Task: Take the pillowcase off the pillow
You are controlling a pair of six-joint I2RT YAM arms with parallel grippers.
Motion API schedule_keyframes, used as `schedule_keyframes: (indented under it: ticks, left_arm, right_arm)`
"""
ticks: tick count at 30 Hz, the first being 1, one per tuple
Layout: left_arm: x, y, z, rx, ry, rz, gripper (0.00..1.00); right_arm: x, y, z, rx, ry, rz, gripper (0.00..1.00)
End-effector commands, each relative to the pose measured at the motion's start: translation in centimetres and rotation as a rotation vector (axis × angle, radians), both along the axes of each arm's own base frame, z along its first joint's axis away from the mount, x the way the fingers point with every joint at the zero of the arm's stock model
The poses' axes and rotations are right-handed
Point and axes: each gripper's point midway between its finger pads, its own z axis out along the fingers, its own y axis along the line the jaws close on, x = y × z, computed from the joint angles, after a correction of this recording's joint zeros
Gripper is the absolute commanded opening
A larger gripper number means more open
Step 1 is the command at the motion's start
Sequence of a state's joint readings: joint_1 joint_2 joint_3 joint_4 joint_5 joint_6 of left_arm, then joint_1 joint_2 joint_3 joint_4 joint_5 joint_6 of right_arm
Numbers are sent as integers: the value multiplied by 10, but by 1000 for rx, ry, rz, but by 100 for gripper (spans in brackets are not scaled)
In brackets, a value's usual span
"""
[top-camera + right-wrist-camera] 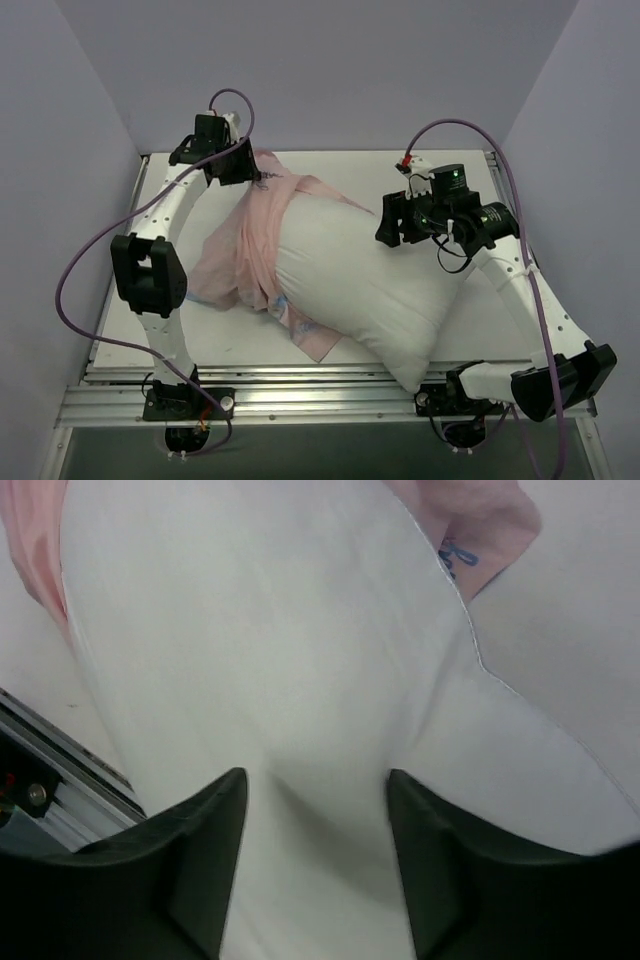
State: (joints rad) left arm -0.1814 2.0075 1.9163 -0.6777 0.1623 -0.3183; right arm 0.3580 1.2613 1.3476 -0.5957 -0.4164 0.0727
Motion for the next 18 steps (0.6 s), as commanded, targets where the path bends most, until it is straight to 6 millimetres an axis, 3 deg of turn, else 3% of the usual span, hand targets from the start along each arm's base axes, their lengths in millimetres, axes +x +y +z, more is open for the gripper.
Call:
schedule_keyframes:
  ticks: [1, 2, 4, 5, 6, 7, 8, 9, 10, 12, 13, 14, 15, 18]
  left_arm:
    - [15, 10, 100, -28, -314, 68, 60]
    - [4, 6, 118, -50, -344, 67, 72]
    - [-12, -6, 133, -65, -365, 51, 81]
    - [-26, -7, 151, -73, -392, 54, 87]
    - [-37, -8, 145, -69, -365, 59, 89]
    - [-54, -12, 159, -71, -386, 55, 91]
    - [-65, -12, 161, -70, -381, 56, 92]
    - [-78, -12, 142, -64, -330, 58, 92]
    - [-97, -12, 156, -81, -356, 56, 92]
    - [-118, -7, 147, -89, -334, 68, 92]
    - [-130, -5, 125, -75, -287, 68, 92]
    - [-147, 3, 134, -73, -318, 84, 91]
    - [-157, 7, 126, -67, -301, 90, 91]
    - [-191, 10, 99, -89, -250, 84, 88]
  right_arm:
    - [14, -14, 16, -59, -70, -97, 60]
    - [18, -8, 20, -102, -109, -100, 76]
    - [22, 1, 33, -141, -173, -102, 88]
    - [18, 14, 36, -159, -197, -71, 91]
    - [22, 17, 38, -192, -223, -73, 94]
    - [21, 24, 39, -200, -235, -53, 95]
    - [11, 42, 37, -204, -247, 9, 97]
    - [14, 45, 36, -242, -275, 1, 97]
    - [9, 52, 31, -273, -290, 38, 98]
    - [-7, 80, 23, -298, -318, 130, 99]
    - [-10, 86, 17, -316, -330, 163, 100]
    - [-15, 91, 5, -333, -322, 189, 100]
    - [-20, 102, -2, -338, -324, 225, 100]
    - [-22, 112, -30, -390, -306, 270, 100]
